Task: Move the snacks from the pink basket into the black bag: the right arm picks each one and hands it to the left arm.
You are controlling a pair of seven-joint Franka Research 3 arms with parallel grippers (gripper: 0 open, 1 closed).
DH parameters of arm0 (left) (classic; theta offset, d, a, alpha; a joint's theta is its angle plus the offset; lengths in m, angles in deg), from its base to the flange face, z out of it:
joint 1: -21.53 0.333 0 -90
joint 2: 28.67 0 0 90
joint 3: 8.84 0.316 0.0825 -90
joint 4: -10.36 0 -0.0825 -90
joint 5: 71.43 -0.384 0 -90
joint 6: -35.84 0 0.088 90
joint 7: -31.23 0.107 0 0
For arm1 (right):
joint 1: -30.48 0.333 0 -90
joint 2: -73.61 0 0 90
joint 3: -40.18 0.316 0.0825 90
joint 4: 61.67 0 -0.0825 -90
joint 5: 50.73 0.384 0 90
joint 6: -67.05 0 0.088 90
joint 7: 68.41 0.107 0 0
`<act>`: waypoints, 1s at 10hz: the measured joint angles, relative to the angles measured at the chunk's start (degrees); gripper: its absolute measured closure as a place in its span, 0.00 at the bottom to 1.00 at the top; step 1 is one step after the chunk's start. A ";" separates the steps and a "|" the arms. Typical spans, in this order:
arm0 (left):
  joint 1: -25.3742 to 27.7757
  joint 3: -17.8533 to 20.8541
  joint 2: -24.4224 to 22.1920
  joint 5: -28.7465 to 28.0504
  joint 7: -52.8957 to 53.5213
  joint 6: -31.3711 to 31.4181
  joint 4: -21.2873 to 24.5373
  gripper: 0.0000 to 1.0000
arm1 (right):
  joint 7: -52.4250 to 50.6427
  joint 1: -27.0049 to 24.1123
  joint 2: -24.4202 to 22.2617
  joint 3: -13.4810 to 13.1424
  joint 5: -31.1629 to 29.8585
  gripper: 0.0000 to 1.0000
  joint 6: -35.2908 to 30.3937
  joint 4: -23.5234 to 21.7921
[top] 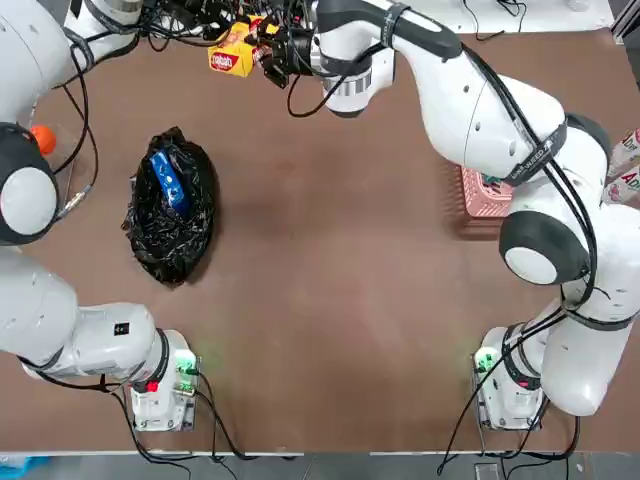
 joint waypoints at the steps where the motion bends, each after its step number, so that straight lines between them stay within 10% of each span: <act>1: 0.00 0.00 0.01 -0.08 -0.11 0.02 0.01 0.73 | 0.04 0.15 0.00 0.00 0.00 0.48 0.38 0.19; 5: 0.00 0.12 0.04 -3.98 -0.92 0.02 0.10 0.74 | 0.14 0.37 0.00 0.00 0.00 0.05 1.06 0.93; 10: 4.53 1.11 0.13 -24.04 -3.10 -3.46 0.35 0.74 | -0.07 -0.48 0.54 -1.15 -9.63 0.00 1.48 -0.50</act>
